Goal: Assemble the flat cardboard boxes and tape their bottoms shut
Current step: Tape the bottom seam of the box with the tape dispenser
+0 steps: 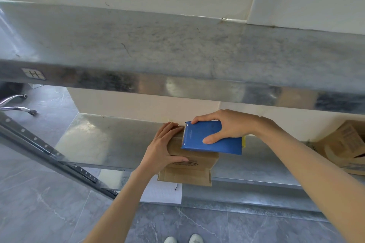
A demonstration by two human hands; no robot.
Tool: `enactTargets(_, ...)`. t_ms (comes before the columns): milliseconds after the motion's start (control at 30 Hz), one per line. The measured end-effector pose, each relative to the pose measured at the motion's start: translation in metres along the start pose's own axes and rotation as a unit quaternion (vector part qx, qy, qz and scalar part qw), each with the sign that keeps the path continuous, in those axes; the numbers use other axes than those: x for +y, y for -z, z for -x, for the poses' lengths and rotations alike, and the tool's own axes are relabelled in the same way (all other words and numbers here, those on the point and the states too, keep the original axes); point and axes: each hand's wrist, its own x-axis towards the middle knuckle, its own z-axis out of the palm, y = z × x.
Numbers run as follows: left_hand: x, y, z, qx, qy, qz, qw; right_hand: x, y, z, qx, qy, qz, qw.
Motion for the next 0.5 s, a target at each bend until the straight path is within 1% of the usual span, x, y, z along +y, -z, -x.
enactTargets(233, -0.001, 0.004, -0.001, -0.017, 0.002, 0.003, 1.0, 0.039, 0.009, 0.029, -0.006, -0.025, -0.037, 0.999)
enactTargets(500, 0.005, 0.009, -0.001, -0.036, -0.002, -0.028, 0.999, 0.083, 0.01, 0.072, 0.032, -0.065, -0.094, 0.993)
